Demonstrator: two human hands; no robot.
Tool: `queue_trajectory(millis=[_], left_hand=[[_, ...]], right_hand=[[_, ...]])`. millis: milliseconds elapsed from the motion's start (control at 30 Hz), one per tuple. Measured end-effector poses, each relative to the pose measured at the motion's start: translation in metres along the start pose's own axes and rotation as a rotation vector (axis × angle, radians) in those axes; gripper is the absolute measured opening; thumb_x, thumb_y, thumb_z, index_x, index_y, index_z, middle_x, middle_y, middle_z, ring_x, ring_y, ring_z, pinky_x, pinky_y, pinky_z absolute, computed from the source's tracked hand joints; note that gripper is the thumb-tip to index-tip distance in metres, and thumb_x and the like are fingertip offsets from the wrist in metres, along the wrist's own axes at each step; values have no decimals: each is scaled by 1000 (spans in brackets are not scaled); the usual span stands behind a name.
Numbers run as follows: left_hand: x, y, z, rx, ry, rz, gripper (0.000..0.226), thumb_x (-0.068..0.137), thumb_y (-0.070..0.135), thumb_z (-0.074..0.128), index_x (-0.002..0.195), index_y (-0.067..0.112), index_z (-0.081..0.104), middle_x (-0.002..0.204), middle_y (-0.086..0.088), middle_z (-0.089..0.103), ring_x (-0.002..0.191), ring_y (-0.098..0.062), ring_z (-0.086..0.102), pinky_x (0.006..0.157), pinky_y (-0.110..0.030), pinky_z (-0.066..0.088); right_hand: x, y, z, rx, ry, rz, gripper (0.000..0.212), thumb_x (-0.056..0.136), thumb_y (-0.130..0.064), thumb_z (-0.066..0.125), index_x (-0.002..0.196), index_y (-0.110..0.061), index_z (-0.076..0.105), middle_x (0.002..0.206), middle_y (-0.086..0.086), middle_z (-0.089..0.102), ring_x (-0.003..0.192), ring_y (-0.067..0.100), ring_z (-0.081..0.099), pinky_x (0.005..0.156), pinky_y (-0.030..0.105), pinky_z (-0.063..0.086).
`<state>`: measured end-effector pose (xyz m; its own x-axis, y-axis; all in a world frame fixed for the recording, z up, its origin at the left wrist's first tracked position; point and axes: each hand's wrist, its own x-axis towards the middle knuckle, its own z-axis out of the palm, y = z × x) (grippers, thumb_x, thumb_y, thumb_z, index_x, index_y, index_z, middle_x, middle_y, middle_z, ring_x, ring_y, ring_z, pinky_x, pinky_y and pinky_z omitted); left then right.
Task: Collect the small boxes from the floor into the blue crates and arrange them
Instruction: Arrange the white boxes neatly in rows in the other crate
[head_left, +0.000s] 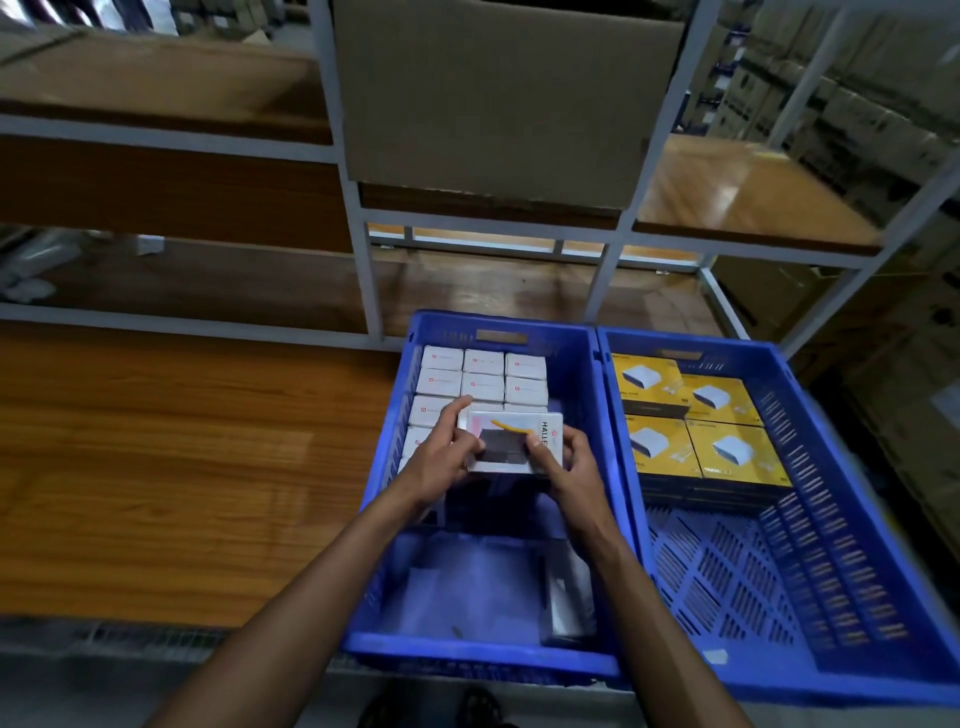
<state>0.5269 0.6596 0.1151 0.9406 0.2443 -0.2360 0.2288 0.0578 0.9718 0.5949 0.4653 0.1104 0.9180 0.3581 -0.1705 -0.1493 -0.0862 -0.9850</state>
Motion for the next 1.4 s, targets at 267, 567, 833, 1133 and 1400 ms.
queue_trajectory(millis=[267,567,833,1133,1400], left_hand=[[-10,5,-10,306,-149,31,40,86,36,76,125,35,64,118,13,73,105,-14,71,97,-43,59],[-15,11,-13,469,-262,197,103,87,20,80,159,56,15,146,8,52,117,-12,67,92,-30,59],[-9,-9,-16,868,-219,287,63,82,34,78,136,39,47,133,16,50,122,-10,45,101,-33,45],[-7,-21,-12,1344,-104,357,55,81,32,73,127,30,42,129,6,50,118,-23,38,96,-39,39],[-8,-24,-12,1396,-83,446,45,85,43,71,123,29,50,123,5,49,113,-22,43,91,-38,40]], right_hand=[[-1,-10,-5,49,43,-84,51,88,-17,82,132,-20,56,124,4,71,113,13,69,86,26,58],[-9,-7,-1,-152,-146,-126,48,93,-29,79,138,-36,63,124,-6,72,106,13,72,90,33,61],[-4,4,-1,-315,-44,98,55,83,-81,61,95,-28,69,94,-6,75,87,15,73,84,41,62],[4,27,5,-478,-230,191,9,95,-20,69,100,-22,76,94,5,78,84,14,73,90,47,61],[6,32,13,-781,-332,144,23,99,-31,62,116,-22,75,106,-2,77,102,15,70,97,38,55]])
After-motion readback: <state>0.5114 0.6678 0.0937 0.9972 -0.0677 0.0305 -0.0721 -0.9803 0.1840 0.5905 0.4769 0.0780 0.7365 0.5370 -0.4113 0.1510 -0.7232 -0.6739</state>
